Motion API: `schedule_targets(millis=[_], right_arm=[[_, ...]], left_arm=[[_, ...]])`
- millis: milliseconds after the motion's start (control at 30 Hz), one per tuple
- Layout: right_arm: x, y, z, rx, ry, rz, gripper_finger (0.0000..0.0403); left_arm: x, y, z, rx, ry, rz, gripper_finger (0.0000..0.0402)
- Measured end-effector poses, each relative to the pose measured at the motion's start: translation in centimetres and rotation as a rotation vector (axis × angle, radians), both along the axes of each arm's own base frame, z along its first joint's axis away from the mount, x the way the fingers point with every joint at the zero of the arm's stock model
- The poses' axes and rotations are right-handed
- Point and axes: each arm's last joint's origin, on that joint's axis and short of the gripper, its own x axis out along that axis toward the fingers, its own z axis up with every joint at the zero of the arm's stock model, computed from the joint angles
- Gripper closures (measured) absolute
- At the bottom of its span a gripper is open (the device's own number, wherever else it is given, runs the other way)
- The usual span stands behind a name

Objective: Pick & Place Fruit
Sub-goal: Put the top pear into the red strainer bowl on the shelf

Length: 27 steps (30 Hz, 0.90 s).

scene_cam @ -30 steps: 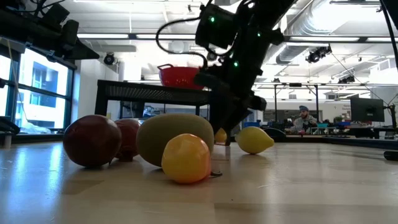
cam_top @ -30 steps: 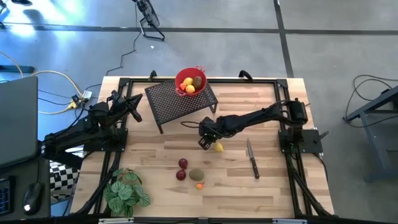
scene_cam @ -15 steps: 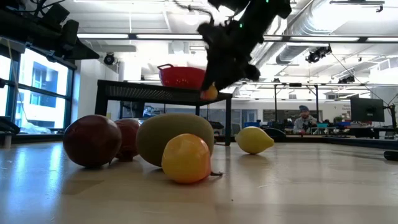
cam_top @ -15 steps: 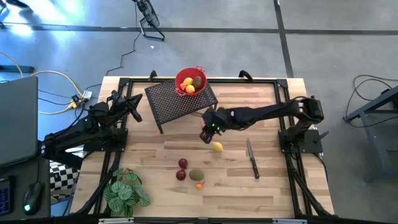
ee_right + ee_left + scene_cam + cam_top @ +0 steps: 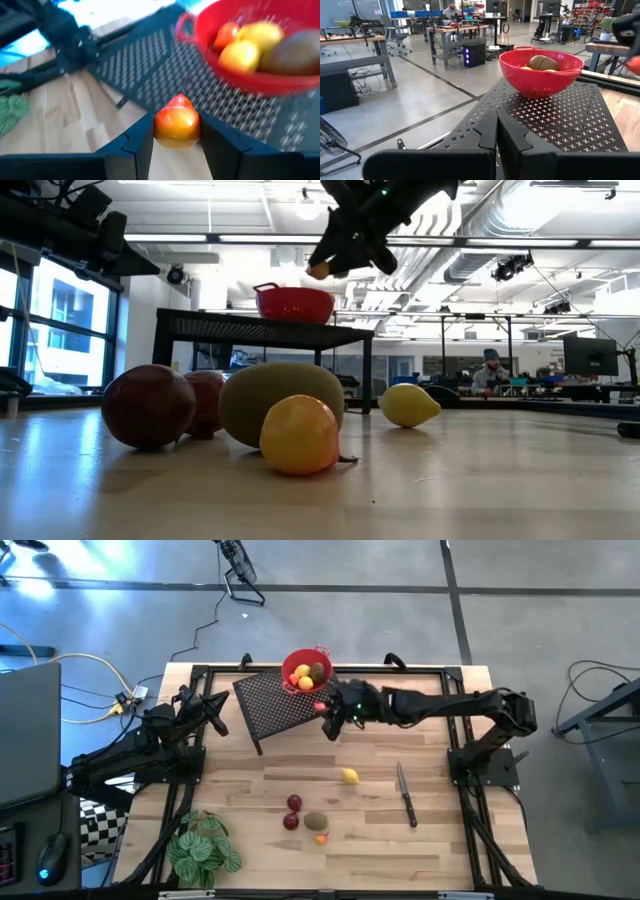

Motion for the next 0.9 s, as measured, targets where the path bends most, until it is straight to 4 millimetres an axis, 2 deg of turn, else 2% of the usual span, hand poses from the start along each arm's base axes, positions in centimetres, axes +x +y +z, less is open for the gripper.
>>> schedule_targets(millis=[300,433,900], right_arm=[[0.1,-3.6,1.8,-0.141,-0.156,-0.029,0.0261],[-0.2,-5.1,2.2,-0.152,-0.204,0.0,0.0261],[-1.2,-9.6,3.3,-0.209,-0.258,0.046,0.0261]], left_arm=[[0.0,0.0,0.0,0.0,0.0,0.0,0.0401],[0.0,0.0,0.0,0.0,0.0,0.0,0.0401],[0.0,0.0,0.0,0.0,-0.001,0.0,0.0401]])
